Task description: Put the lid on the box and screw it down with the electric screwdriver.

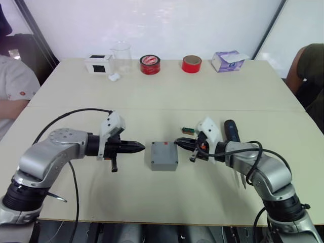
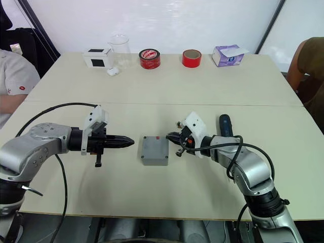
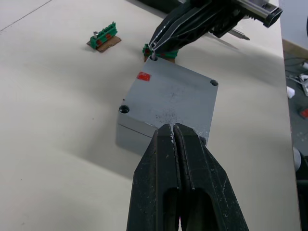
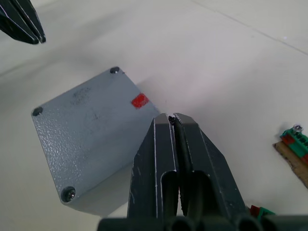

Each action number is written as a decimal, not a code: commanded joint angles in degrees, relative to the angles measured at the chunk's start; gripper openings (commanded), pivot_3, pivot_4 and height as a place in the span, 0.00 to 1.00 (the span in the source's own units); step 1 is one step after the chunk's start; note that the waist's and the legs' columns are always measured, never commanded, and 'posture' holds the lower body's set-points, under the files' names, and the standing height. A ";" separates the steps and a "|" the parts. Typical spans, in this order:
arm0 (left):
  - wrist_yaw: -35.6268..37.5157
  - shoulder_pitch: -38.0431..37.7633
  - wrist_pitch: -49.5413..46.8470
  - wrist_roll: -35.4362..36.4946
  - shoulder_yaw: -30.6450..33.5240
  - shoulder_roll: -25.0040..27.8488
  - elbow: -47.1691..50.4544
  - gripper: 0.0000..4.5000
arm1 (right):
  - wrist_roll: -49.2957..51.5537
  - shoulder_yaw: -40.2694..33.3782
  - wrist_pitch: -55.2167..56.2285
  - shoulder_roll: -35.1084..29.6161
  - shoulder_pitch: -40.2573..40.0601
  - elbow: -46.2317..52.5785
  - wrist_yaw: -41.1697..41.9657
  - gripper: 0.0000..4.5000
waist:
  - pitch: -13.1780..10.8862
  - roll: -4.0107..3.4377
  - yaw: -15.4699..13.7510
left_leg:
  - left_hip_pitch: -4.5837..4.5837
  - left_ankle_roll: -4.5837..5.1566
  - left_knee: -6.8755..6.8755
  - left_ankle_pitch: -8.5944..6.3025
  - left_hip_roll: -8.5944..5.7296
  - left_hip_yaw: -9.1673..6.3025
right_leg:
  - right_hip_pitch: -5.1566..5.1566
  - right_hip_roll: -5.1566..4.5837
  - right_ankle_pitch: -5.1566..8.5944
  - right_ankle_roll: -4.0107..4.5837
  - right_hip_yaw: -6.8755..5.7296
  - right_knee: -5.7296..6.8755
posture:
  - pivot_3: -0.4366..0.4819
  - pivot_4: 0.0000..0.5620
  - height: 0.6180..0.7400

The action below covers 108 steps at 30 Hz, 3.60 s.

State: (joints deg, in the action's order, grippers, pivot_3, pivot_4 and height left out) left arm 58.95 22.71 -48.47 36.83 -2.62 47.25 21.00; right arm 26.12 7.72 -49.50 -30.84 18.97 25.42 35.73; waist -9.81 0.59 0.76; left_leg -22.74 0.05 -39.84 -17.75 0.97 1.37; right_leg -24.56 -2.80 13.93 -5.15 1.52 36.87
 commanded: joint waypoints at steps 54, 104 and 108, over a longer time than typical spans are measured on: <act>-2.45 1.41 7.02 -3.26 -5.41 -2.94 11.01 0.00 | 19.73 26.97 -43.00 -33.54 39.29 -42.08 5.22 0.99 | -0.11 0.00 -0.09 | -0.61 0.02 0.60 -0.01 -0.02 0.22 | -0.64 -0.01 -0.14 -0.18 0.21 -0.74 | 0.48 0.27 1.00; 5.49 10.08 13.46 -16.67 -18.21 -8.57 -9.47 0.00 | 15.27 -14.00 6.12 7.93 1.58 11.02 -12.32 0.41 | -0.15 -0.05 -0.05 | -0.54 -0.61 0.55 0.38 -0.04 0.03 | -0.50 0.09 -0.42 -0.38 0.05 -0.54 | 0.48 0.27 1.00; 4.34 9.49 13.66 -18.08 -18.61 -9.84 -9.65 0.00 | 13.97 -13.00 7.05 7.65 1.45 9.98 -12.09 0.41 | -0.14 -0.05 -0.10 | -0.51 -0.61 0.55 0.38 -0.05 0.03 | -0.46 0.07 -0.43 -0.38 0.04 -0.54 | 0.48 0.27 1.00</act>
State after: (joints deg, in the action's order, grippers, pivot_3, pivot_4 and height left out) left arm 64.16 33.09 -34.51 20.54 -19.93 37.71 11.35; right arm 40.43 -5.19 -44.93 -23.11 19.79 33.95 23.06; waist -9.95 0.53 0.66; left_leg -23.22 -0.57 -39.29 -17.37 0.92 1.40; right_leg -25.00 -2.73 13.50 -5.53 1.57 36.33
